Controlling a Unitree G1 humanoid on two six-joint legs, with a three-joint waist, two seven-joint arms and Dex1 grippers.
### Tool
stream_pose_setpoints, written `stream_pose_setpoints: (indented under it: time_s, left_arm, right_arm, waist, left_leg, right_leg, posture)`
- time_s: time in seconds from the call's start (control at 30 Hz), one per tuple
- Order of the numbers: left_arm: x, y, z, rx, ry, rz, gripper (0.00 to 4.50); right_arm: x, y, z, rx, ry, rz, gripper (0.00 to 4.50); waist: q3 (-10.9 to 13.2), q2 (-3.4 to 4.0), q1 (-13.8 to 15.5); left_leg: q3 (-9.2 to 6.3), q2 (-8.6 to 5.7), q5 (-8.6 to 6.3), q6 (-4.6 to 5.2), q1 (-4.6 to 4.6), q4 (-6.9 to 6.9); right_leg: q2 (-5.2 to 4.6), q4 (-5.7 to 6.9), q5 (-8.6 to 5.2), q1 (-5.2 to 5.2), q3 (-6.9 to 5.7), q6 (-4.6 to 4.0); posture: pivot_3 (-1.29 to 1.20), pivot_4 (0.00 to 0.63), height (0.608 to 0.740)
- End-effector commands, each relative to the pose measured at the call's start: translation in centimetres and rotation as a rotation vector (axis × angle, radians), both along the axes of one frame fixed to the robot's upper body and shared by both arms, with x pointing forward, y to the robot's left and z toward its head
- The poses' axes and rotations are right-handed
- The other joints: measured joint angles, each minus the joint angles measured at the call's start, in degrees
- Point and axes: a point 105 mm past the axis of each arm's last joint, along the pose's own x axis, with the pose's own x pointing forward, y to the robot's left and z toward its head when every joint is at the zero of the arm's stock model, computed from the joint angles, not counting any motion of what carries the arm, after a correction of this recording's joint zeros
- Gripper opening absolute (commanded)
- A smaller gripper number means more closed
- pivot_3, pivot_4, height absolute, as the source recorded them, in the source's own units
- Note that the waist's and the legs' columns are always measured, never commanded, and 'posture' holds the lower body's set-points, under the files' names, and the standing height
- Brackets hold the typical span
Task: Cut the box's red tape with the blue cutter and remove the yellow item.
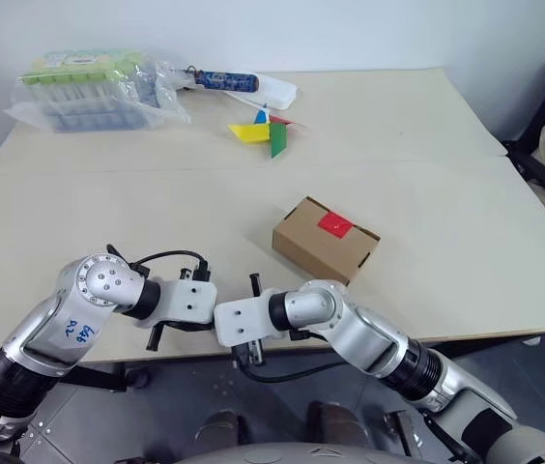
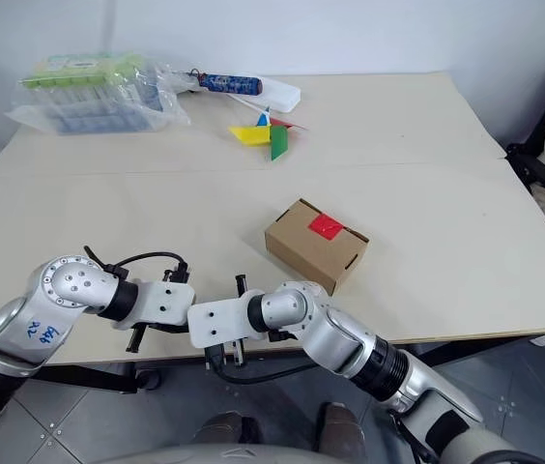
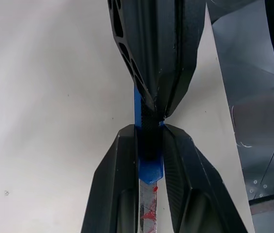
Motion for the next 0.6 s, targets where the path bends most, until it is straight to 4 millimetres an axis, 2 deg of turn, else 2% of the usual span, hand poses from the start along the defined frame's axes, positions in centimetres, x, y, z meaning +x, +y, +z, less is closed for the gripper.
stream_pose_setpoints:
  time_s: [0.03, 0.1, 0.23, 0.27, 0.37, 0.6]
  left_arm:
    - [-0.3, 0.4, -1.1, -0.029, 0.042, 0.039, 0.39]
    - [0.2, 0.9, -0.9, -0.045, 0.022, 0.063, 0.39]
    - [2.1, 2.0, 0.9, -0.148, -0.078, 0.132, 0.39]
    - [2.5, 2.1, 1.4, -0.178, -0.103, 0.139, 0.39]
    - [3.8, 2.8, 2.8, -0.241, -0.191, 0.157, 0.39]
    - [5.7, 3.6, 6.2, -0.382, -0.369, 0.144, 0.39]
  right_arm:
    - [1.2, -1.7, 2.5, 0.091, 0.041, -0.101, 0.03]
    - [1.1, -2.4, 3.6, 0.132, 0.081, -0.122, 0.03]
    - [0.9, -5.7, 6.6, 0.217, 0.208, -0.199, 0.03]
    - [0.8, -6.4, 7.0, 0.22, 0.239, -0.213, 0.19]
    - [0.9, -8.7, 8.7, 0.234, 0.3, -0.269, 0.96]
    - [2.4, -11.5, 13.1, 0.295, 0.32, -0.384, 3.48]
  waist:
    - [0.0, 0.0, 0.3]
    - [0.0, 0.0, 0.4]
    - [0.0, 0.0, 0.3]
    - [0.0, 0.0, 0.3]
    - [0.0, -0.01, 0.3]
    - [0.0, -0.02, 0.2]
  left_leg:
    - [-0.01, 0.01, 0.0, 0.0, -0.01, 0.0]
    - [-0.05, 0.0, 0.0, 0.0, -0.06, 0.03]
    - [-0.14, 0.03, 0.0, 0.0, -0.09, 0.04]
    - [-0.14, 0.04, 0.0, 0.0, -0.09, 0.04]
    - [-0.15, 0.03, -0.01, 0.02, -0.13, 0.02]
    - [-0.1, 0.02, -0.02, 0.03, -0.24, -0.03]
  right_leg:
    - [0.0, 0.0, 0.0, 0.0, 0.0, 0.0]
    - [-0.01, -0.01, 0.0, -0.01, 0.0, 0.0]
    - [0.0, -0.01, 0.0, -0.05, 0.01, -0.01]
    - [0.0, -0.01, 0.0, -0.05, 0.0, -0.01]
    - [0.0, -0.02, 0.01, -0.08, -0.02, -0.03]
    - [-0.01, -0.03, 0.02, -0.23, -0.01, -0.03]
  posture:
    - [0.0, 0.15, 0.74]
    - [0.0, 0.15, 0.74]
    - [0.0, 0.15, 0.74]
    - [0.0, 0.15, 0.74]
    - [0.0, 0.15, 0.74]
    - [0.0, 0.15, 0.74]
